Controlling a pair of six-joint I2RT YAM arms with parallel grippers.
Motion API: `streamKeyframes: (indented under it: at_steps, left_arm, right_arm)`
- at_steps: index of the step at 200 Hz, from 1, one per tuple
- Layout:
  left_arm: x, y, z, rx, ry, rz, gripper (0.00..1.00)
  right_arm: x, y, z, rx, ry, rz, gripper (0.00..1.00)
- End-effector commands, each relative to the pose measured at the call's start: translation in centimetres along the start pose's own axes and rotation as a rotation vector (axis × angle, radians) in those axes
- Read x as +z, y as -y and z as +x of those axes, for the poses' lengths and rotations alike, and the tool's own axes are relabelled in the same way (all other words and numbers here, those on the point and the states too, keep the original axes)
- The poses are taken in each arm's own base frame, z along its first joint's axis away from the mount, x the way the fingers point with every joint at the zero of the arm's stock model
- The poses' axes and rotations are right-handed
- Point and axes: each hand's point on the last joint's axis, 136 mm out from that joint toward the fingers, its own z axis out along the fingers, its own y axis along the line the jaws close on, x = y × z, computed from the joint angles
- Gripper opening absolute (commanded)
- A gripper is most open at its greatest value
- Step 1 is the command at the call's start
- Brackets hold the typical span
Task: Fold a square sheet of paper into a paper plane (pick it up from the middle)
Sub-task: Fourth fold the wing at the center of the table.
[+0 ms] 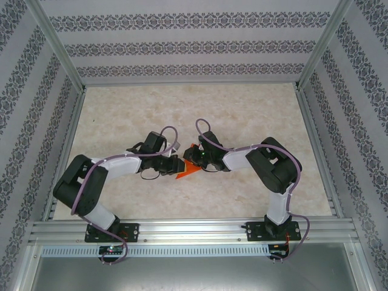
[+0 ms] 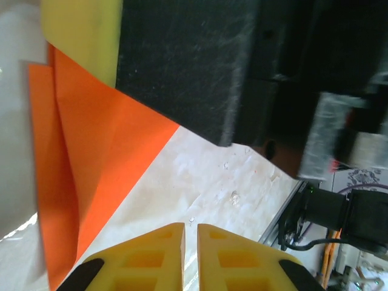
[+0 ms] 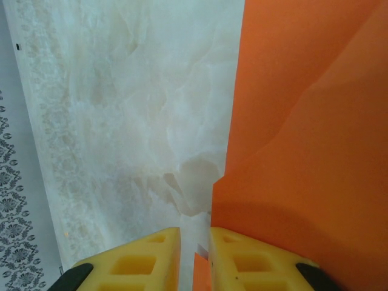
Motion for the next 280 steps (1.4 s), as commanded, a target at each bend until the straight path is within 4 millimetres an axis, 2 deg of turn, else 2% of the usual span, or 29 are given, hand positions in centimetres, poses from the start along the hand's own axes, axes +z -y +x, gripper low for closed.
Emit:
streamKeyframes:
  at_steps: [1,47,92,120,163,204,237,280]
  left_arm:
    - [1.1,1.4,-0.1,0.039,-0.041,0.060,0.15]
    - [1.7,-1.2,0.1,0.036,-0.049,-0.040,0.12]
    - [2.2,-2.8,0.7,0.025,-0.069,-0.074,0.11]
    - [1.9,-4.2,0.8,0.015,-0.058,-0.101,0.10]
    - [1.3,-5.0,0.7,-0.016,-0.040,-0.096,0.09]
    - [1.8,-6.3,2.0,-0.060,-0.070,-0.103,0.08]
    - [0.9,-7.5,2.3,-0.096,-0.056,-0.140,0.06]
    - [-1.1,-8.0,2.4,-0.126,-0.020,-0.196,0.05]
  right_arm:
    - [0.6,5.4,1.9,0.033,-0.039,0.177,0.21]
    - [0.7,5.9,2.1,0.036,-0.043,0.189,0.21]
    - [0.7,6.2,2.2,0.037,-0.045,0.194,0.21]
    - [0.8,6.4,2.4,0.039,-0.052,0.198,0.21]
    - [0.7,6.8,2.5,0.041,-0.054,0.209,0.21]
    - [0.8,6.8,2.4,0.040,-0.054,0.212,0.21]
    - [0.7,6.9,2.5,0.038,-0.056,0.219,0.21]
    - [0.6,7.5,2.5,0.037,-0.057,0.247,0.21]
